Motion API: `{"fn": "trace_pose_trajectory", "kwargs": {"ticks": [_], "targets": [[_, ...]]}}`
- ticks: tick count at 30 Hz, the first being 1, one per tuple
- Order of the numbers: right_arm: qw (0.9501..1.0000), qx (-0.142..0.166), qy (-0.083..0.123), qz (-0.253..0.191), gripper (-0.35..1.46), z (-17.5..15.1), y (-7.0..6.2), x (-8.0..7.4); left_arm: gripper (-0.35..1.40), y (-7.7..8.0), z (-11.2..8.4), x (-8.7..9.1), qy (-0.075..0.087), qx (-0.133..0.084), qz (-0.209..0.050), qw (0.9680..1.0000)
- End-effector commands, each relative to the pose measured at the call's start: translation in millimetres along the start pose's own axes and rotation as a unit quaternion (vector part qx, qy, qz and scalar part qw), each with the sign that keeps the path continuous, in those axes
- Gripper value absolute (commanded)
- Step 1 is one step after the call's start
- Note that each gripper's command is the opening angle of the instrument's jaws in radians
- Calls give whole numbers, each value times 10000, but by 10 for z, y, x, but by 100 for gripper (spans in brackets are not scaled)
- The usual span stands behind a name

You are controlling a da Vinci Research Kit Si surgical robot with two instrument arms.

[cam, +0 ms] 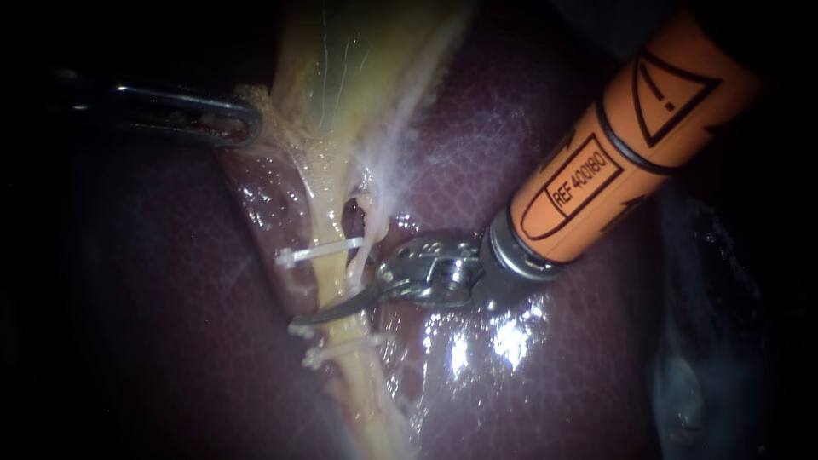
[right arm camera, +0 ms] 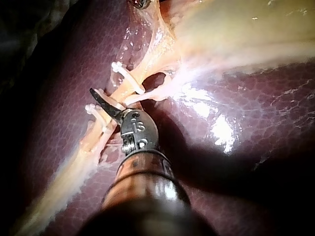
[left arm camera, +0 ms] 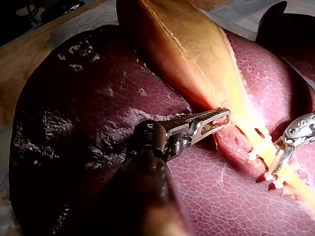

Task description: Go to the cutting position left tube

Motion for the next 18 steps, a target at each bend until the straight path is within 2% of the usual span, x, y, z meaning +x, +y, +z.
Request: {"fn": "trace_pose_trajectory", "kwargs": {"ticks": [1, 8, 18], "targets": [[10000, 15, -4, 27, 135, 0, 0, -1, -35, 0, 0, 0, -4, 1, 2, 10000], [9999, 64, -4, 152, 136, -12, -1, -10, -35, -1, -1, 0, -1, 18, -27, 10000], [9988, 7, -443, 215, 136, -46, -2, -32, -35, -1, -2, 0, -1, 19, -26, 10000]]}}
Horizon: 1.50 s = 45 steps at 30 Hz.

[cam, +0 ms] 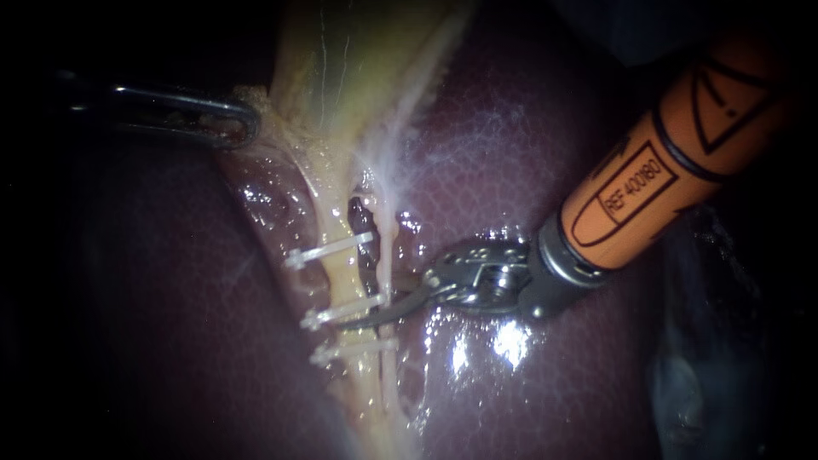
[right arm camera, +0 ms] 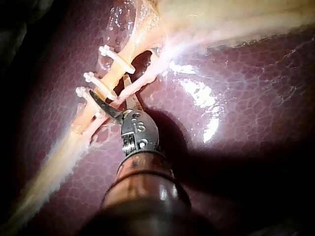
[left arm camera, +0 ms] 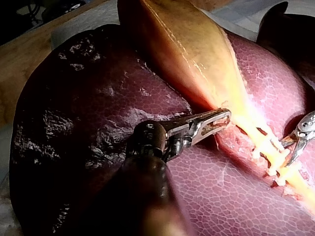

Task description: Go to the cutting position left tube

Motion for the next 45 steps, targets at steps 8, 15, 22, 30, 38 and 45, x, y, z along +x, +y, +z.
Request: {"fn": "trace_pose_trajectory", "kwargs": {"ticks": [8, 15, 22, 30, 38, 45], "targets": [[9994, -59, -331, 122, 136, -22, -4, -15, -35, 0, 0, 0, 1, 0, 3, 10000], [9981, -63, -596, 126, 136, -43, -12, -23, -35, 0, 0, 0, -1, -1, -55, 10000], [9984, 34, -526, 197, 136, -64, -30, 3, -35, 0, 0, 1, 2, 14, -85, 10000], [9989, 165, -354, 251, 135, -56, -39, 24, -35, 0, 0, 1, 2, 14, -85, 10000], [9983, 287, -315, 392, 135, -34, -27, 21, -35, 0, 0, 1, 5, 29, -114, 9999], [9972, 359, -371, 536, 135, -20, -4, 1, -35, 0, 0, 1, 5, 29, -113, 9999]]}}
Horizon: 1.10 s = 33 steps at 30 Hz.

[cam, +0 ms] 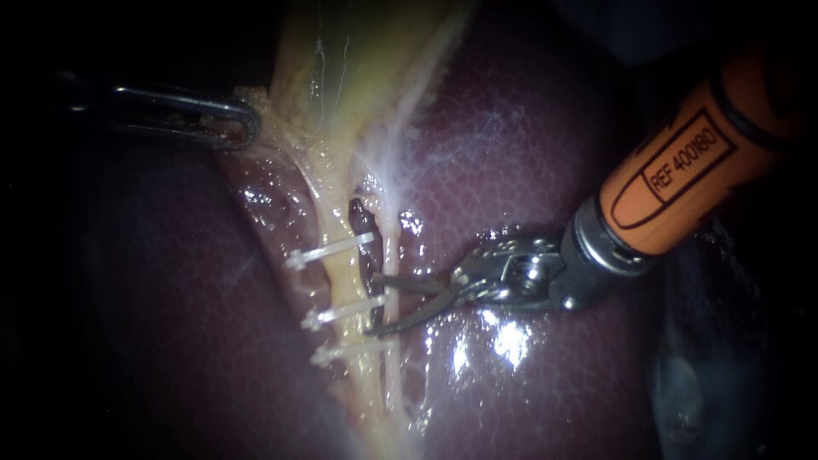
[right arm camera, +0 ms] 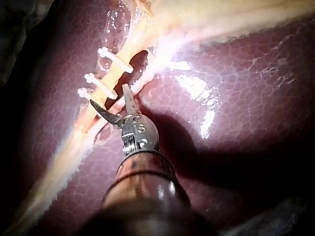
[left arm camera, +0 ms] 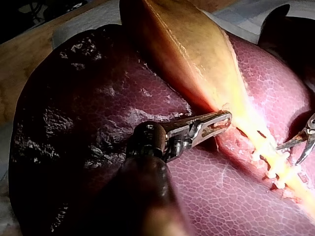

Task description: Go to the cutting position left tube

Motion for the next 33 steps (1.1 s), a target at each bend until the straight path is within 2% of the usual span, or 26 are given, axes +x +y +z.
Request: {"fn": "trace_pose_trajectory", "kwargs": {"ticks": [1, 5, 11, 16, 23, 29, 33], "targets": [[10000, 28, -23, 11, 135, 2, 5, -4, -35, 0, 0, 0, 0, 0, 0, 10000], [9999, 99, -37, 100, 135, 8, 19, -11, -35, 0, 0, 1, 0, -1, 1, 10000], [9983, 487, 160, 292, 135, 9, 28, -11, -35, 0, 1, 1, 3, 12, 1, 10000], [9950, 854, 271, 442, 135, 11, 29, -6, -35, 0, 1, 1, 3, 10, 4, 10000], [9876, 1379, 437, 617, 135, 14, 28, 6, -35, 0, 2, 2, 7, 25, 5, 10000], [9837, 1610, 524, 602, 135, 22, 26, 16, -35, 0, 2, 2, 6, 24, -23, 10000], [9792, 1852, 594, 576, 135, 31, 24, 23, -35, 0, 2, 2, 5, 23, -23, 10000]]}}
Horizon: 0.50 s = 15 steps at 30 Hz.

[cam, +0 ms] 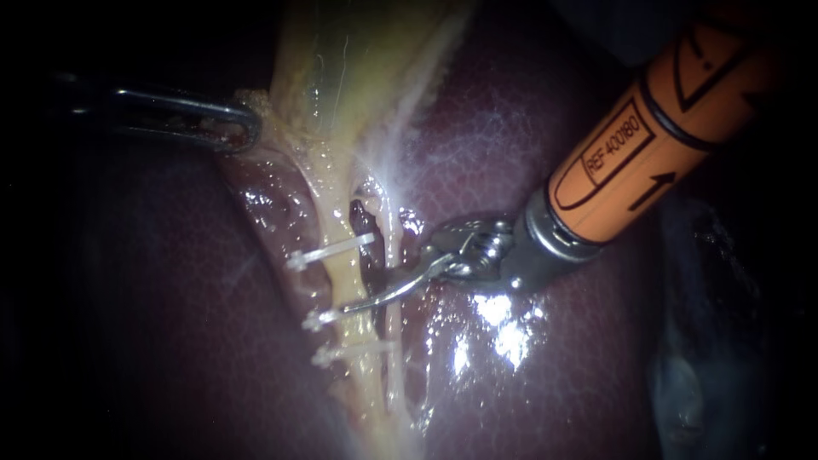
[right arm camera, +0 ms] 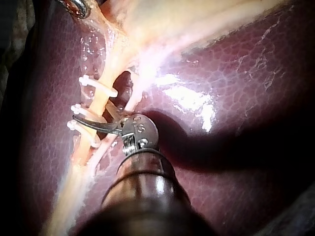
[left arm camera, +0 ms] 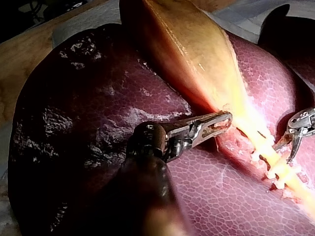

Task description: Go to the cutting position left tube

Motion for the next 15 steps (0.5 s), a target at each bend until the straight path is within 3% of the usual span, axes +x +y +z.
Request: {"fn": "trace_pose_trajectory", "kwargs": {"ticks": [1, 12, 15], "targets": [[10000, 51, 21, -27, 135, 3, 0, 1, -35, 0, 0, 0, -2, -3, -1, 10000], [9971, 660, 334, -171, 135, 32, 5, 15, -35, 0, 1, 0, -3, -5, 0, 10000], [9952, 716, 460, -473, 135, 39, 9, 20, -35, 0, 1, 0, 2, 10, 0, 10000]]}}
